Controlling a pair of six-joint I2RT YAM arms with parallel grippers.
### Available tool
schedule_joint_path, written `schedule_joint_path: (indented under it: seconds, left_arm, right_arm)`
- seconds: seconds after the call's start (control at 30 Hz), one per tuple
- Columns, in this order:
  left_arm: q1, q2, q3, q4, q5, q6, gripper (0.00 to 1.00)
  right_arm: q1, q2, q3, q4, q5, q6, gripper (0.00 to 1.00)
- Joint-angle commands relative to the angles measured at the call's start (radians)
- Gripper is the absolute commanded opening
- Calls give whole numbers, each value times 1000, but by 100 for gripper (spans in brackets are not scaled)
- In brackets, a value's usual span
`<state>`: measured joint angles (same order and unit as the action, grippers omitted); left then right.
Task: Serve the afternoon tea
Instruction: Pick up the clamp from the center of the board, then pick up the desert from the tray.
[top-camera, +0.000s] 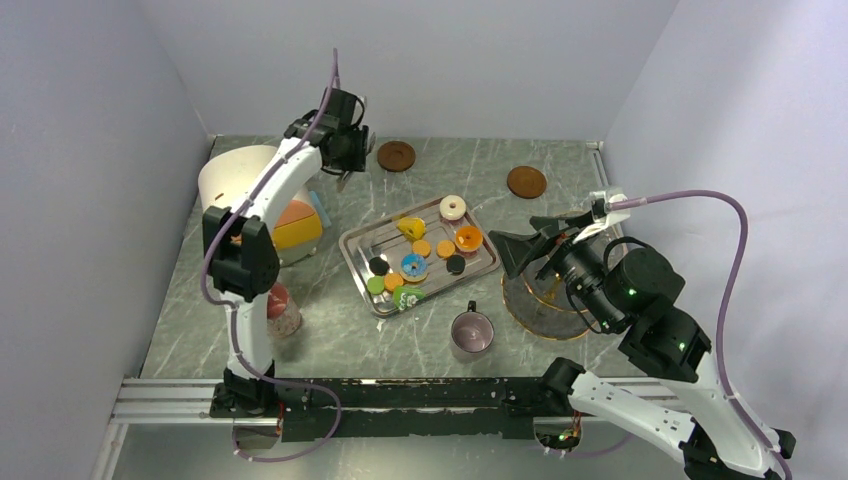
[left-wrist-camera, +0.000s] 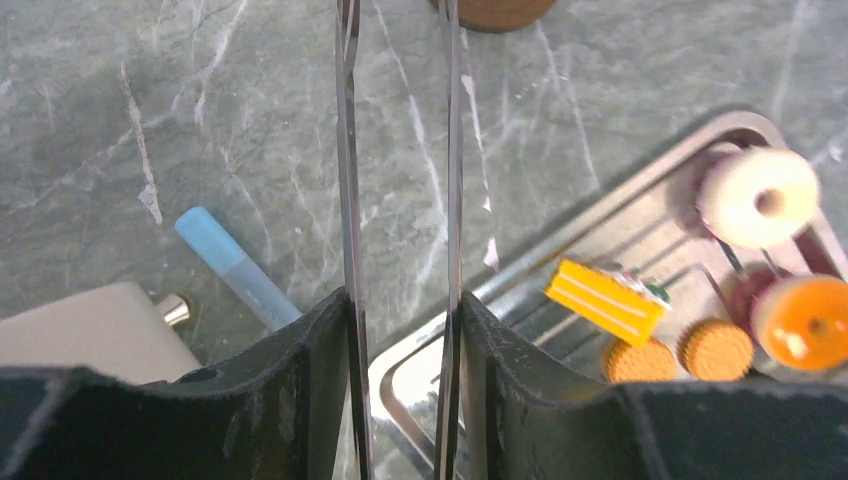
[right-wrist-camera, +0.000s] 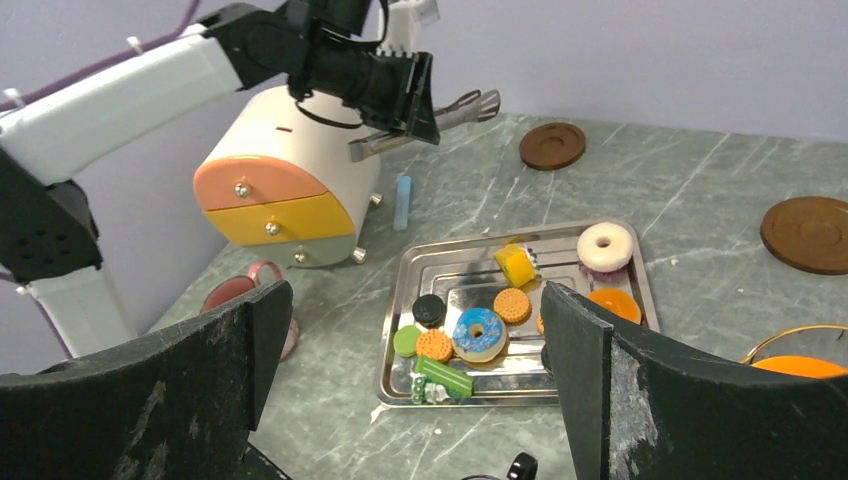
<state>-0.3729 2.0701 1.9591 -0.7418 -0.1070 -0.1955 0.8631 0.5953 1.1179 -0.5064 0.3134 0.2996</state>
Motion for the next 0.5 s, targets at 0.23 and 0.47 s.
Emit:
schedule_joint_path:
  seconds: [0.23,0.47]
  left_arm:
    - [-67,-287,-191,-67,180,73,48]
    - [-203,-403,-294,-92,134,53,49]
  right_arm:
    - [0,-37,11,-28,11,21,100]
    - [-1,-44,7,-37,19,27,100]
